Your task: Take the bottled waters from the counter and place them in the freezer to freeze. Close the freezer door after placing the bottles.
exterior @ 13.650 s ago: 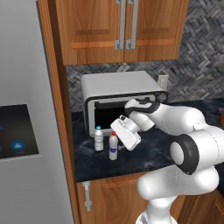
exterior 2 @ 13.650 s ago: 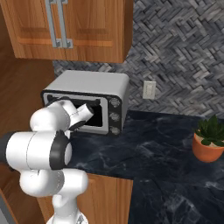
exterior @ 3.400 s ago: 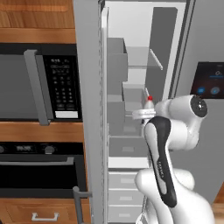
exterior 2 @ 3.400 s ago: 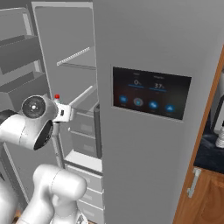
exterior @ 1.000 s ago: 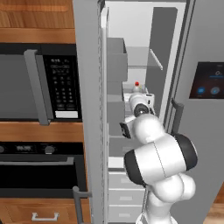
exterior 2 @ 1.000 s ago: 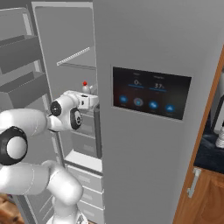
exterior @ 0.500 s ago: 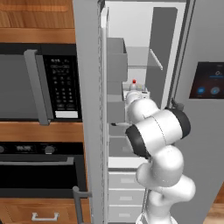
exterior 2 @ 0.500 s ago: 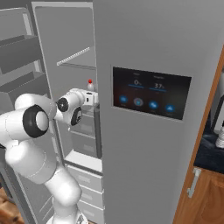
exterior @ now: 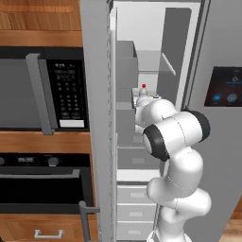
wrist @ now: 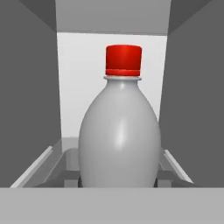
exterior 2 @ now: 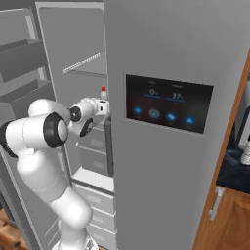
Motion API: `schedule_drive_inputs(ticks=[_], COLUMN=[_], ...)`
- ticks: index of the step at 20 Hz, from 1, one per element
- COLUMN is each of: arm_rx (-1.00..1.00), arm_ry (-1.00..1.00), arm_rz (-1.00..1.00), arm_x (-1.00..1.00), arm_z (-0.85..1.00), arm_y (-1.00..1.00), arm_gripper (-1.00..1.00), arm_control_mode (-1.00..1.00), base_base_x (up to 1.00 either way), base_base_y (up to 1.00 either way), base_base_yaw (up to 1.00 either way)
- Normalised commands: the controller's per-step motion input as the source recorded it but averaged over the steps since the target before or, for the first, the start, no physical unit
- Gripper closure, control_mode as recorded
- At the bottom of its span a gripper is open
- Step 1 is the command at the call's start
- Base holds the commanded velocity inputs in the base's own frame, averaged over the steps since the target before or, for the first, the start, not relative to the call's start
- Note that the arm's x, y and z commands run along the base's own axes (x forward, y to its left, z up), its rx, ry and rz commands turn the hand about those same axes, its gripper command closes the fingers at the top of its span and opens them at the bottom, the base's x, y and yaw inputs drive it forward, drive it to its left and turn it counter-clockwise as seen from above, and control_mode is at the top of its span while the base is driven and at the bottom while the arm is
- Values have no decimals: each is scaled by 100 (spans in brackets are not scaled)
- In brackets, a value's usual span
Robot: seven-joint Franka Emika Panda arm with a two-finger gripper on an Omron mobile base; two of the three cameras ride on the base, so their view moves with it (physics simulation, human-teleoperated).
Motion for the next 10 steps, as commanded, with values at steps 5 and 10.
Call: schedule_drive_inputs(ticks=[5,10], arm_rx=[3,6], arm_ry=[3,2], arm_rz=[-1,0], arm_x=[0,-6], arm_z=[-48,-53], arm_y=[-18,-4], arm_gripper=[100,100], arm_control_mode=[-100,-100], base_base_x=[0,0], base_base_y=[0,0], base_base_yaw=[0,0])
